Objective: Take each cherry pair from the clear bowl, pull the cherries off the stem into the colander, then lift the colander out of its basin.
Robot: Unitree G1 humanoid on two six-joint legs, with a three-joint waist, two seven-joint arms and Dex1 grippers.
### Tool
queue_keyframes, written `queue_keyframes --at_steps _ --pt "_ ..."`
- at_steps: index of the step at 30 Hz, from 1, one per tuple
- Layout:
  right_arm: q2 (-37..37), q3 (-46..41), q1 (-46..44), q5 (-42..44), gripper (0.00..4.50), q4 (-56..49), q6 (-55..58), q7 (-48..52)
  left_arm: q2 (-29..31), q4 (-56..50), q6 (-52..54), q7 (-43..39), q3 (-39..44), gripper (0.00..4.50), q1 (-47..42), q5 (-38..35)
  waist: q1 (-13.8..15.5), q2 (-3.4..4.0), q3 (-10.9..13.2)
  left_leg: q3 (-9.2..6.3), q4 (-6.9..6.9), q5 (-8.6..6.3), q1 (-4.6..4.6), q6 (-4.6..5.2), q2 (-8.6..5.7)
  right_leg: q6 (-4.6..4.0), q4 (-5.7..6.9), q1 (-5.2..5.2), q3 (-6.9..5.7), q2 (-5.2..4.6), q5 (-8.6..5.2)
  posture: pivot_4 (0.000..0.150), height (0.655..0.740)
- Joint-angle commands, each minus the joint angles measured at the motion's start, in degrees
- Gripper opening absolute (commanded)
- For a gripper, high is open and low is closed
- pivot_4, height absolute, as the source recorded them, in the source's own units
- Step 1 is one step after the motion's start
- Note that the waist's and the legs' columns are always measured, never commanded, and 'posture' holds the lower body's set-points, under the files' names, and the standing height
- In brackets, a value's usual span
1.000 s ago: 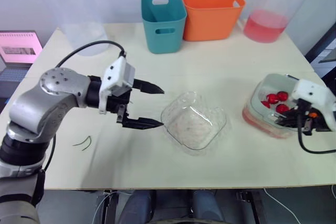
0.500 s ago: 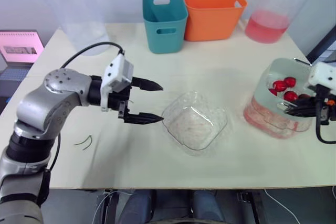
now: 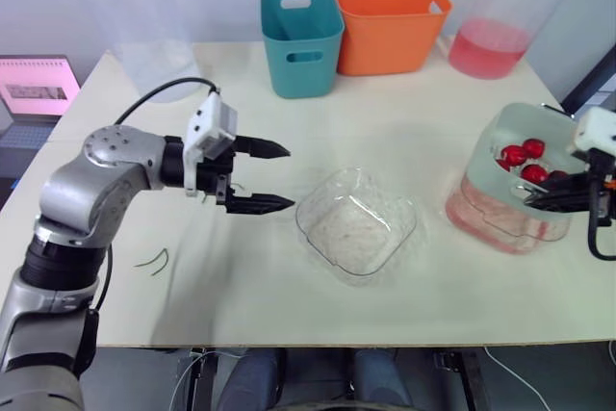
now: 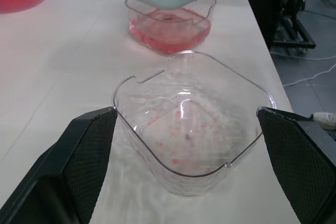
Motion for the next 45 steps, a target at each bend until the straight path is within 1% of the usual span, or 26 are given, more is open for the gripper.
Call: queue_keyframes --at_steps 1,18,22,26,28,31,34,36,40,45 --pt "-1.1 -2.8 -0.8 -0.1 0.21 -0.9 0.0 0.0 -0.3 -0.7 -1.0 -0.1 0.9 4.5 -1.5 0.1 0.0 0.0 0.0 0.0 0.0 0.0 0.0 0.0 0.0 0.0 0.0 0.0 0.0 0.0 0.0 0.15 0.74" --pt "0.3 -1.7 0.3 -0.1 0.21 -0.9 -0.7 -1.2 -2.0 -1.0 -1.1 2.1 0.5 4.5 -1.5 2.0 0.0 0.0 0.0 0.01 0.01 0.01 0.0 -0.02 0.0 0.0 0.02 0.0 0.0 0.0 0.0 0.15 0.74" --pt "-0.4 -0.5 -4.6 1.4 0.21 1.3 -1.8 -1.8 -1.7 -0.1 -2.3 2.2 0.3 4.5 -1.1 3.7 -0.1 0.01 0.0 0.01 0.0 0.01 0.0 -0.02 0.0 0.0 0.02 -0.01 0.0 0.0 0.0 0.15 0.74" --pt "0.9 6.5 -15.3 2.0 0.21 3.2 -3.7 -3.4 -1.9 1.5 -3.1 2.7 1.1 4.5 -1.1 4.6 -0.3 0.04 0.0 0.01 -0.01 0.03 0.02 -0.06 0.01 0.0 0.04 -0.03 0.01 0.0 0.0 0.15 0.74" --pt "3.5 12.1 -22.9 1.2 0.21 4.3 -4.9 -3.4 -2.1 2.3 -2.6 3.2 2.1 4.5 -1.3 4.0 -0.4 0.02 0.0 0.0 -0.01 0.03 0.02 -0.05 0.02 0.0 0.04 -0.04 0.01 0.01 0.0 0.15 0.74" --pt "10.7 22.0 -35.6 -2.5 0.21 8.1 -7.1 -2.3 -2.5 3.0 -0.7 4.1 4.0 4.5 -1.6 2.0 -0.6 0.02 0.0 0.02 -0.01 0.05 0.02 -0.09 0.01 0.0 0.03 -0.04 0.03 0.0 0.0 0.15 0.74" --pt "18.5 30.2 -43.7 -7.1 0.21 13.1 -10.2 -0.5 -2.4 3.3 0.6 5.4 5.5 4.5 -1.5 0.9 -0.6 0.01 0.0 0.02 -0.03 0.22 -0.04 -0.39 0.02 0.0 0.07 -0.17 0.05 0.01 0.01 0.15 0.74" --pt "21.5 32.7 -46.3 -9.2 0.21 16.0 -11.7 0.3 -2.0 3.3 0.8 5.8 5.7 4.5 -1.3 1.1 -0.4 0.02 0.0 0.01 -0.03 0.23 -0.09 -0.4 0.0 0.0 0.11 -0.25 0.05 0.02 0.01 0.15 0.74" --pt "30.1 39.5 -49.5 -15.6 0.21 25.8 -18.8 0.0 -0.3 1.4 0.8 6.5 6.1 4.5 2.2 1.8 -0.3 0.0 0.0 0.02 -0.02 0.25 -0.2 -0.43 -0.03 0.0 0.18 -0.39 0.08 -0.01 0.01 0.15 0.74" --pt "35.9 43.0 -51.0 -21.2 0.21 35.1 -25.2 0.4 1.5 -0.3 0.3 7.4 6.4 4.5 5.2 2.7 -0.2 0.0 0.0 0.0 -0.01 0.28 -0.17 -0.49 -0.03 -0.01 0.27 -0.41 0.09 0.0 0.02 0.15 0.74"
